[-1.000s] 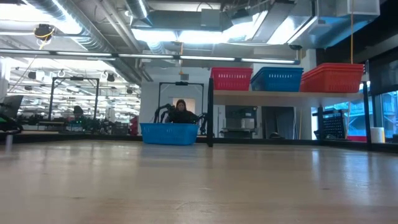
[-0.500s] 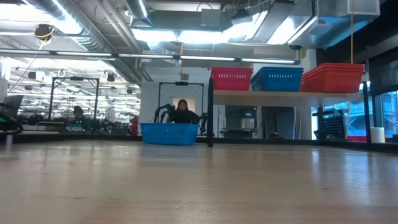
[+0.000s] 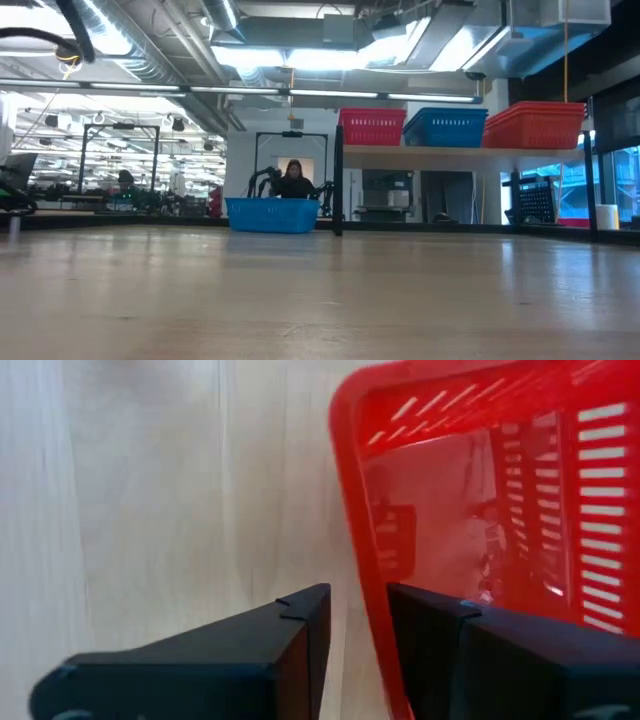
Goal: Stack baskets on shelf by color
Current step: Stack the red bin on top of the stacked red bins on the shelf
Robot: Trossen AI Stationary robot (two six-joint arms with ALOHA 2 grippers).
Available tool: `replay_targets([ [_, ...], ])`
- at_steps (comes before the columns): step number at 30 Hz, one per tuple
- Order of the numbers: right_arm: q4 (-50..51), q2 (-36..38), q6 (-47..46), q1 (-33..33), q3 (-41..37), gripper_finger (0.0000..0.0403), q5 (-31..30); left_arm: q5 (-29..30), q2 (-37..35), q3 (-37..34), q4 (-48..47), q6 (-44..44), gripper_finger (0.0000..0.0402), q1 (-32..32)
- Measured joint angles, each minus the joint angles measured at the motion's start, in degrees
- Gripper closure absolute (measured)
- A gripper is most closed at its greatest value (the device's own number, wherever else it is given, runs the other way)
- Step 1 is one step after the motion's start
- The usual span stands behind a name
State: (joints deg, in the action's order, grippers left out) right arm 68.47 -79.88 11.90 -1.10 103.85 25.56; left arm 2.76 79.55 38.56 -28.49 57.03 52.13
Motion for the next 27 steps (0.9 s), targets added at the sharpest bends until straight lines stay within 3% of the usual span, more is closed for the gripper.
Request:
replay_targets([
  [6,0.0,0.0,-3.1,0.0,0.0,0.0403,-0.5,-2.5,0.0,1.5,0.0,0.6,0.0390,-4.6],
  [11,-0.1,0.0,-3.2,0.0,0.0,0.0403,-4.6,-2.9,-1.5,5.0,-1.6,1.2,0.0400,-9.4],
  [16,-0.2,0.0,-5.5,0.0,0.0,0.0403,-10.3,-0.7,-5.3,10.9,-11.2,-0.2,0.0401,-14.7],
  [23,0.1,0.0,-5.9,0.0,0.0,0.0403,-19.5,13.3,-11.6,21.4,-25.3,-0.5,0.0401,-23.3],
  [27,0.9,0.4,-5.9,0.0,0.0,0.0403,-25.9,23.9,-14.0,28.0,-27.3,1.0,0.0401,-30.4],
])
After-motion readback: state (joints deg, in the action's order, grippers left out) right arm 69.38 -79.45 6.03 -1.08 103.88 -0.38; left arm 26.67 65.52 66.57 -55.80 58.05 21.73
